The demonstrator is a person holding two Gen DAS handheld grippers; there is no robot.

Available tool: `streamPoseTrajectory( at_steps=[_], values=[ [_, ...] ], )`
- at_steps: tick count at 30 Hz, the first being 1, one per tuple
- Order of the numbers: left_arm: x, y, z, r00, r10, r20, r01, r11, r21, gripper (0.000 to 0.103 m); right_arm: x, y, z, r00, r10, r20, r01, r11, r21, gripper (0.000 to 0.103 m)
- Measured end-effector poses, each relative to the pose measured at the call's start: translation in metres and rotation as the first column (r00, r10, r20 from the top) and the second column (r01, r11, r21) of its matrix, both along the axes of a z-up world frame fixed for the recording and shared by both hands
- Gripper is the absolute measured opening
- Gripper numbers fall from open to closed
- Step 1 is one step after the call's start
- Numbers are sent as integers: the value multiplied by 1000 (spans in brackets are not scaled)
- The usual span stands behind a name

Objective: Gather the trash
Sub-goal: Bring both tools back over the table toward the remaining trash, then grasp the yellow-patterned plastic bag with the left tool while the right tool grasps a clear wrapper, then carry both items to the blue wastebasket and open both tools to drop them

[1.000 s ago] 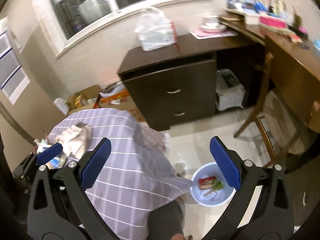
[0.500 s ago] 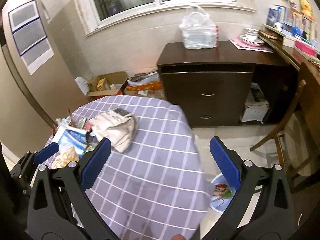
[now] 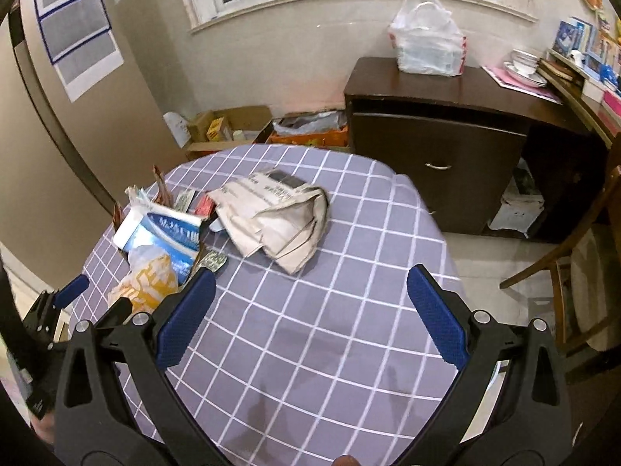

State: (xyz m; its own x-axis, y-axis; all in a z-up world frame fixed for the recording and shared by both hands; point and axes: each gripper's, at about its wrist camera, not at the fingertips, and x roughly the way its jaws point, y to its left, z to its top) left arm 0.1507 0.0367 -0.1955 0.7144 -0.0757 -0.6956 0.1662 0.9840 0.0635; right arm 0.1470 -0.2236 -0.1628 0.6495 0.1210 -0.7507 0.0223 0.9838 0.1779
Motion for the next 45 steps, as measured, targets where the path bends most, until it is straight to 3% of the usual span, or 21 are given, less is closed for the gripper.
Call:
streamPoseTrajectory(
  at_steps=[4, 7, 9, 12, 18, 24, 27, 29, 31, 35, 38, 40, 45],
  values=[
    [4, 3, -10, 998, -59, -10, 59, 997, 40, 93, 9, 18, -16, 998, 38, -45, -38, 999, -2, 97],
    [11, -8, -24, 993, -115, -35, 118, 986, 121, 92, 20, 33, -30, 994, 74, -81, -72, 997, 23, 97],
    [15, -9, -32, 989, -137, -61, 142, 986, 90, 62, 27, 42, -39, 990, 95, -105, -92, 995, 25, 97],
    [15, -6, -32, 988, -132, -75, 135, 991, 26, 54, 32, 51, -48, 988, 102, -120, -98, 994, 40, 97],
    [-5, 2, -27, 993, -87, -80, 86, 996, -20, 52, 45, 72, -57, 984, 132, -122, -128, 991, 46, 95],
    [-27, 18, -27, 996, 2, -91, -8, 998, -63, 52, 63, 105, -75, 973, 171, -153, -170, 985, 23, 62],
    [-29, 22, -28, 995, 36, -91, -41, 998, -53, 54, 68, 122, -80, 976, 173, -135, -182, 981, -60, 54],
    [-28, 20, -28, 995, 47, -92, -51, 998, -37, 57, 66, 129, -83, 979, 172, -114, -188, 970, -152, 43],
    [-26, 18, -28, 994, 50, -97, -53, 998, -23, 60, 58, 124, -82, 978, 182, -105, -197, 969, -151, 28],
    [-18, 16, -30, 993, 45, -108, -47, 999, -17, 61, 45, 101, -81, 974, 199, -108, -210, 972, -103, 24],
    [-16, 13, -31, 993, 33, -115, -39, 998, -45, 53, 38, 88, -82, 971, 220, -95, -228, 970, -86, 18],
    [-16, 13, -29, 992, 34, -121, -42, 997, -68, 50, 35, 77, -81, 968, 231, -93, -236, 971, -41, 14],
    [-23, 5, -26, 991, 50, -125, -64, 992, -108, 47, 21, 43, -67, 974, 222, -50, -217, 972, 90, 14]
  ],
)
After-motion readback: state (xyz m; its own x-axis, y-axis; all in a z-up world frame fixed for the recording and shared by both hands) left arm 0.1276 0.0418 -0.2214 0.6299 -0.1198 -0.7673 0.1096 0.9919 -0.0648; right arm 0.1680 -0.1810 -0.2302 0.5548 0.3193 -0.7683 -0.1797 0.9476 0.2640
